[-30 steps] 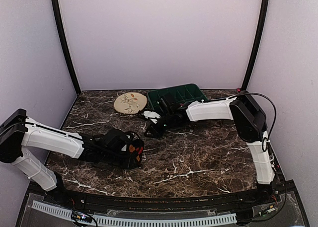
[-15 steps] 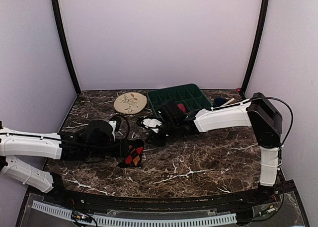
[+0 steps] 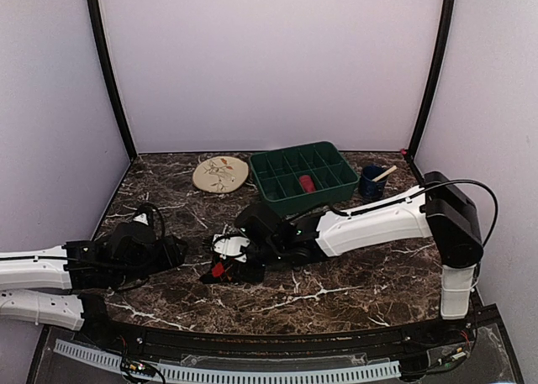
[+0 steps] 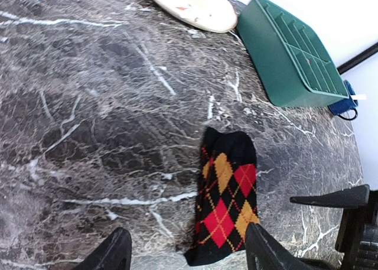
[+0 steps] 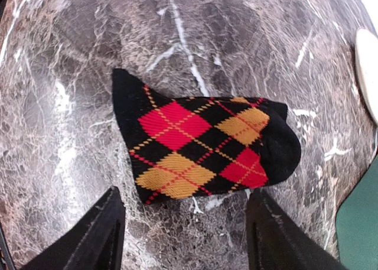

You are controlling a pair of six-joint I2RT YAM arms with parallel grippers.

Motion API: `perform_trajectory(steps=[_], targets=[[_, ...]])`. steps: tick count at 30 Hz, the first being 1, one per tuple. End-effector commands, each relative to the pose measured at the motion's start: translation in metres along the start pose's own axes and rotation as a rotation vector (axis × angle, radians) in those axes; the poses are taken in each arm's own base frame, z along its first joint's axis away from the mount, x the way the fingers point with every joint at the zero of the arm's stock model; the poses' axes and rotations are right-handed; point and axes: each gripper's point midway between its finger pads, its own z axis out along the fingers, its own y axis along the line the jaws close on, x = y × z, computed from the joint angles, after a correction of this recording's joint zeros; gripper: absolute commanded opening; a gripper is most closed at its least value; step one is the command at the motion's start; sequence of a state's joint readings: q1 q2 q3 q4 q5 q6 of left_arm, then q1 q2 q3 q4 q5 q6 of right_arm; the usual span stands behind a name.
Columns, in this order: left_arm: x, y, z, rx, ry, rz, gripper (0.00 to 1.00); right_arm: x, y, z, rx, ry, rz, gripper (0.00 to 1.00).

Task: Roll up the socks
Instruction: Pick up the sock from the center of the board.

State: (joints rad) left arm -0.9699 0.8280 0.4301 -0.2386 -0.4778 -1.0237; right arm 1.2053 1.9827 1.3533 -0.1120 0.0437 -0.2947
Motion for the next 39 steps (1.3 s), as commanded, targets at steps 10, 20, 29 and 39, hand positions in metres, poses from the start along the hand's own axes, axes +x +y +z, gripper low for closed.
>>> perform_trajectory(steps=[10,20,29,39], targets=[[0.008,0.036,0.0,-0.058,-0.003,-0.112,0.67,0.001,0.031,0.027,-0.006,0.075,-0.152,0.57],[0.01,0.043,0.002,-0.064,0.003,-0.136,0.67,0.019,0.039,0.036,-0.028,0.118,-0.199,0.42],[0.013,0.045,0.004,-0.069,0.013,-0.142,0.67,0.027,0.04,0.046,-0.026,0.143,-0.241,0.38],[0.011,0.045,0.004,-0.07,0.015,-0.133,0.67,0.045,0.044,0.055,-0.086,0.213,-0.245,0.14]])
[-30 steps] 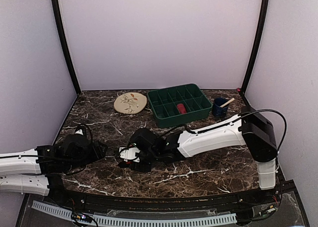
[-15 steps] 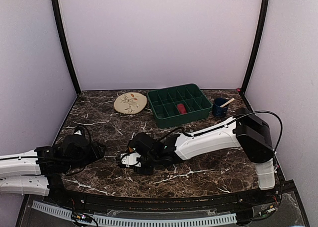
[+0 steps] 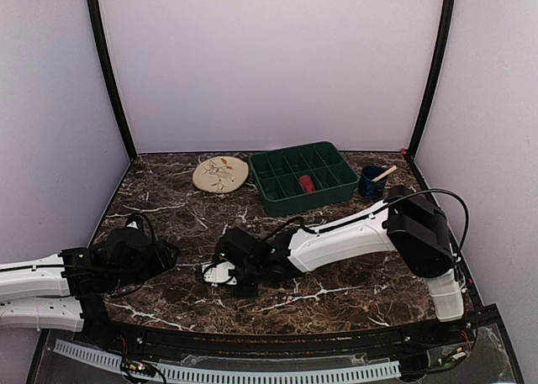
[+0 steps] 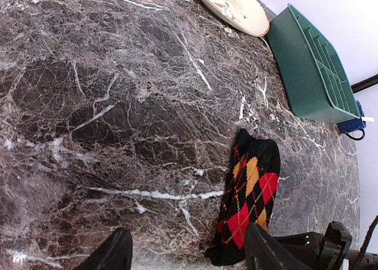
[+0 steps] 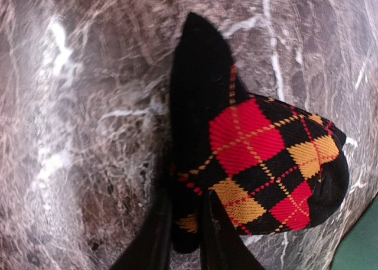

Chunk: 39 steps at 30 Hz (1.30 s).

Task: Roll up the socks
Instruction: Pick up the sock from the center of the board, then roll the sock at the center of the board.

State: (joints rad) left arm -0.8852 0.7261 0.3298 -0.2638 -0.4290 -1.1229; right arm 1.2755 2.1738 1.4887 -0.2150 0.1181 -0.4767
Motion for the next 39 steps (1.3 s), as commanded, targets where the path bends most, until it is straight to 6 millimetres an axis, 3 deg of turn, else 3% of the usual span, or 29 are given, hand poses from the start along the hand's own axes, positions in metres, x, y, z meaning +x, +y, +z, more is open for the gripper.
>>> perform_trajectory(steps=[1,5,11,21,27,39], targets=[[0.002,0.007,0.001,-0.023,0.003,0.013,0.67,0.014,0.011,0.008,-0.071,0.056,0.001,0.12],[0.002,0.004,0.002,-0.002,0.006,0.039,0.67,0.015,0.016,0.002,-0.158,0.051,0.071,0.06],[0.014,-0.025,0.003,0.187,0.04,0.127,0.68,0.005,0.018,-0.016,-0.359,-0.031,0.249,0.01],[0.035,-0.058,-0.002,0.352,0.142,0.284,0.68,-0.001,0.018,-0.035,-0.653,-0.076,0.478,0.0],[0.049,-0.068,-0.001,0.378,0.216,0.365,0.67,0.002,0.02,-0.038,-0.778,-0.091,0.609,0.0],[0.08,-0.097,-0.009,0.449,0.31,0.572,0.54,0.008,0.012,-0.038,-0.913,-0.119,0.771,0.0]])
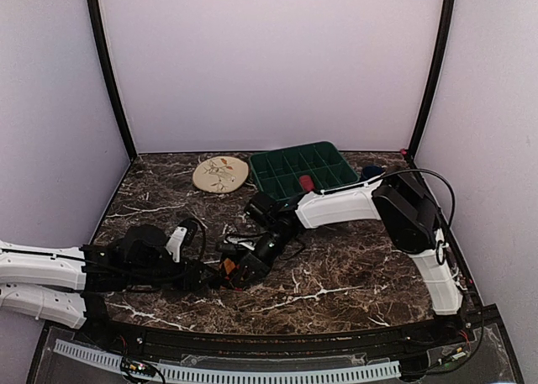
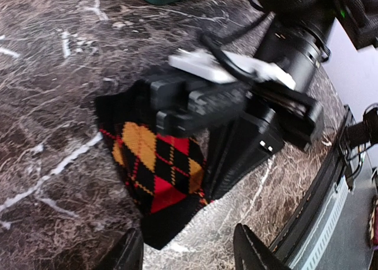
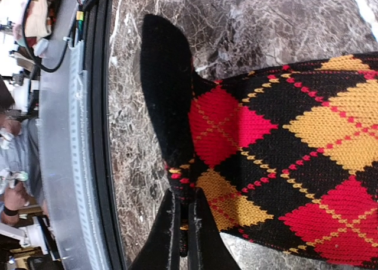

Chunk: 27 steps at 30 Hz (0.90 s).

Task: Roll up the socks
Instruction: Roll the sock at the center of the board.

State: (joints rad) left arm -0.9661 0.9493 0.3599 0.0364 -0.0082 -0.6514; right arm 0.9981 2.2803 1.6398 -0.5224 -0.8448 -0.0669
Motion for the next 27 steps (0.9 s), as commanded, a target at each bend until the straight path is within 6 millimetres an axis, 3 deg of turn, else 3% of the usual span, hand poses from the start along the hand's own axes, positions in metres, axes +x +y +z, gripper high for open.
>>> perform_trajectory(steps=[1,10,17,27], targets=[[0.0,-0.018,0.001,0.037,0.02,0.097,0.53,-0.002,0.003,0.0,-0.075,-0.012,0.059,0.0],[0.007,-0.028,0.007,0.03,0.045,0.181,0.38,0.004,-0.009,0.001,-0.066,-0.001,0.125,0.0],[0.013,-0.041,0.024,0.031,0.103,0.261,0.3,0.001,-0.012,-0.001,-0.067,-0.011,0.14,0.0],[0.019,-0.028,0.038,-0.051,0.137,0.265,0.22,0.002,-0.015,-0.004,-0.083,-0.016,0.159,0.0]])
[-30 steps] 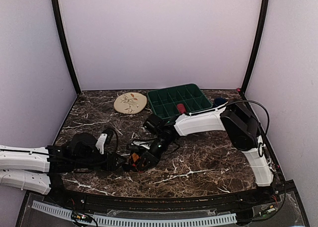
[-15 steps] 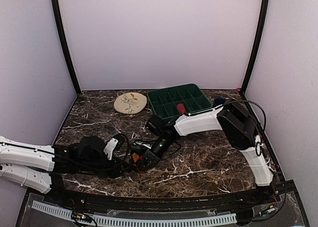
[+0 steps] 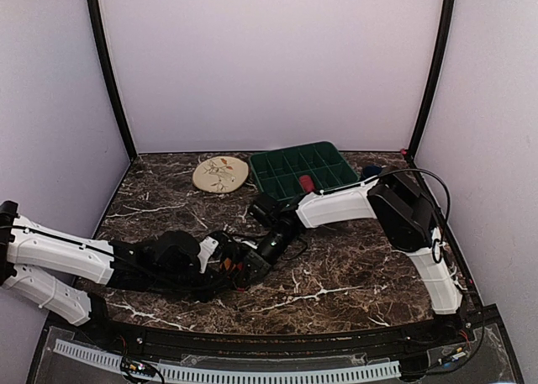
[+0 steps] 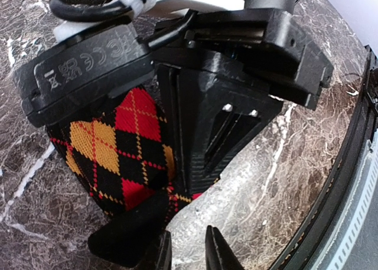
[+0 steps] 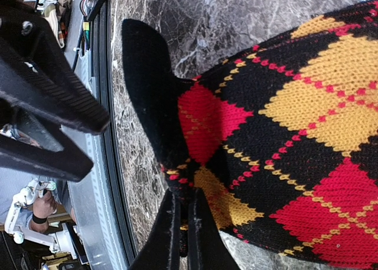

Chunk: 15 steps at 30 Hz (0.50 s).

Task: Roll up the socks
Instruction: Roll the sock at the center of the board.

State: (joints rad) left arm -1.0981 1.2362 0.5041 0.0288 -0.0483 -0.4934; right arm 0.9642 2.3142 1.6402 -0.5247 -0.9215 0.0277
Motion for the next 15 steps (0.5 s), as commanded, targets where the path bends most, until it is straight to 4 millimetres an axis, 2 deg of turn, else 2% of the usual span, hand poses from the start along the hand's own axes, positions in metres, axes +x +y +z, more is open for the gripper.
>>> perform_trajectory(steps=[1,15], targets=[[-0.007,0.001,0.002,-0.033,-0.012,0.012,0.22,-0.004,-0.006,-0.001,-0.023,-0.009,0.018,0.0],[-0.011,0.013,0.016,-0.125,-0.003,0.022,0.21,-0.001,-0.009,0.001,-0.054,-0.003,0.033,0.0]])
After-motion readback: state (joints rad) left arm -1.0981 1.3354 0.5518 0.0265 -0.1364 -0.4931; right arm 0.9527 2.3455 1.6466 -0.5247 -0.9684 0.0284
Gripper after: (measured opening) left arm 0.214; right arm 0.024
